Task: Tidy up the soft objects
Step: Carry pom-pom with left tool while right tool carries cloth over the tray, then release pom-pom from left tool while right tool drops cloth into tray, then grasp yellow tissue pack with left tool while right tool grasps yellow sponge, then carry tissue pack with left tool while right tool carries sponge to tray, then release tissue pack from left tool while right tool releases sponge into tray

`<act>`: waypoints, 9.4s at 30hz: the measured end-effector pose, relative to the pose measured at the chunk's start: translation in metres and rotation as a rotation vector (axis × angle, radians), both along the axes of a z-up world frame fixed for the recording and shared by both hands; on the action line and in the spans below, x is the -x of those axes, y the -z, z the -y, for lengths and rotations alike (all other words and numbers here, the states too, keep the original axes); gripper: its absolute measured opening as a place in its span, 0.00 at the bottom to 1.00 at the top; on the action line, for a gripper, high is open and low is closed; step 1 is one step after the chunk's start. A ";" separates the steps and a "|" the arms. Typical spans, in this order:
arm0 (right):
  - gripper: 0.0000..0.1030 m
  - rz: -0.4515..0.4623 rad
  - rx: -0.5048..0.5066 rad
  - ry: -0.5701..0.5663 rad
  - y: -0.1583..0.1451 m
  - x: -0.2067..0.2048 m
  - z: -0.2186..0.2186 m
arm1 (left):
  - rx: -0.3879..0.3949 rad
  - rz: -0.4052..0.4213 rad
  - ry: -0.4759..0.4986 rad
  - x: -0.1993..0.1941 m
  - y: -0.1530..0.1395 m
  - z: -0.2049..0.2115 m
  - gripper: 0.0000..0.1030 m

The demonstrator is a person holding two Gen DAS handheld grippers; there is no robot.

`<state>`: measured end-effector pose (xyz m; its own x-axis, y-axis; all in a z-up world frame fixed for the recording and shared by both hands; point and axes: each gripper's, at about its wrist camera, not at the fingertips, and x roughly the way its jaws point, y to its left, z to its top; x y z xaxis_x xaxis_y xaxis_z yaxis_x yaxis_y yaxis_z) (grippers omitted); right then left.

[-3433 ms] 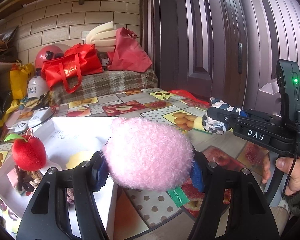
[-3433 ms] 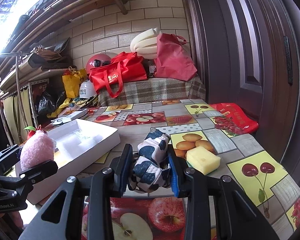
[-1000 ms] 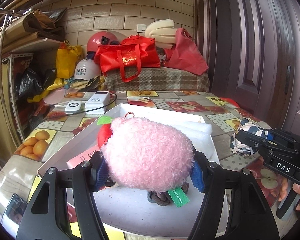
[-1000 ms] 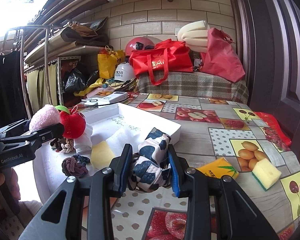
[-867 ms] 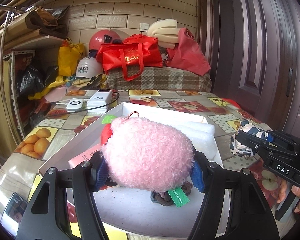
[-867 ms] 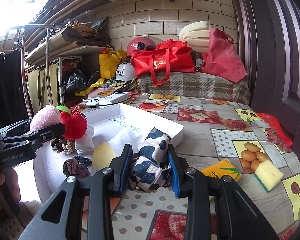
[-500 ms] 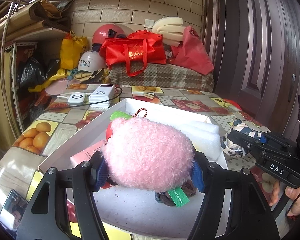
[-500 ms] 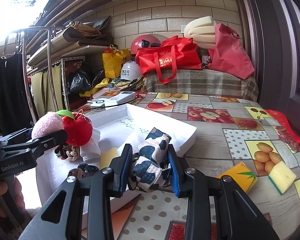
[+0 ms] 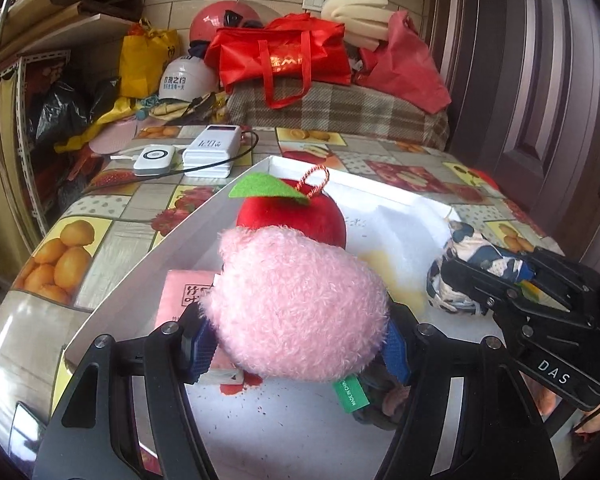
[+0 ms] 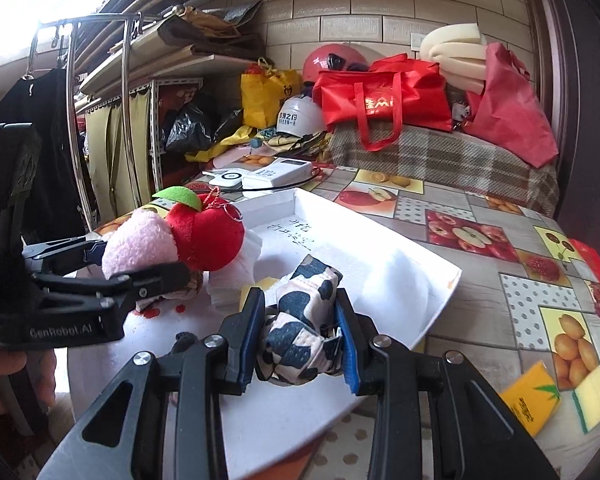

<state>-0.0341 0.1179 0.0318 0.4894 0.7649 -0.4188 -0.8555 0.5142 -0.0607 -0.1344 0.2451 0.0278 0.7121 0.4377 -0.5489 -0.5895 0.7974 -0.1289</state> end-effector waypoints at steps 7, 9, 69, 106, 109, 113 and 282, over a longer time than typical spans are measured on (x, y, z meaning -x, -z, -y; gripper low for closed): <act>0.33 -0.064 -0.009 0.030 0.000 -0.022 -0.015 | 0.030 -0.042 -0.019 -0.014 0.006 -0.012 0.66; 0.33 -0.071 -0.013 0.036 0.000 -0.025 -0.016 | 0.040 -0.046 -0.030 -0.013 0.007 -0.015 0.66; 1.00 0.049 -0.199 0.368 -0.009 -0.038 0.166 | -0.236 0.060 0.154 -0.034 -0.017 0.145 0.89; 0.41 -0.132 0.268 0.440 0.028 -0.149 0.180 | -0.257 -0.256 0.557 -0.224 0.017 0.214 0.48; 0.40 -0.078 0.235 0.453 0.022 -0.142 0.184 | -0.324 -0.189 0.532 -0.210 0.008 0.221 0.48; 0.40 -0.016 0.090 0.506 0.008 -0.130 0.207 | -0.309 -0.087 0.482 -0.186 -0.003 0.218 0.48; 1.00 0.035 -0.049 0.125 -0.005 -0.009 -0.002 | -0.118 0.005 -0.154 0.001 -0.008 0.007 0.89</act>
<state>-0.0252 0.1196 0.0371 0.5958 0.7164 -0.3631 -0.7825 0.6196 -0.0614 -0.1350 0.2386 0.0354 0.6339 0.6033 -0.4840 -0.7057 0.7073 -0.0426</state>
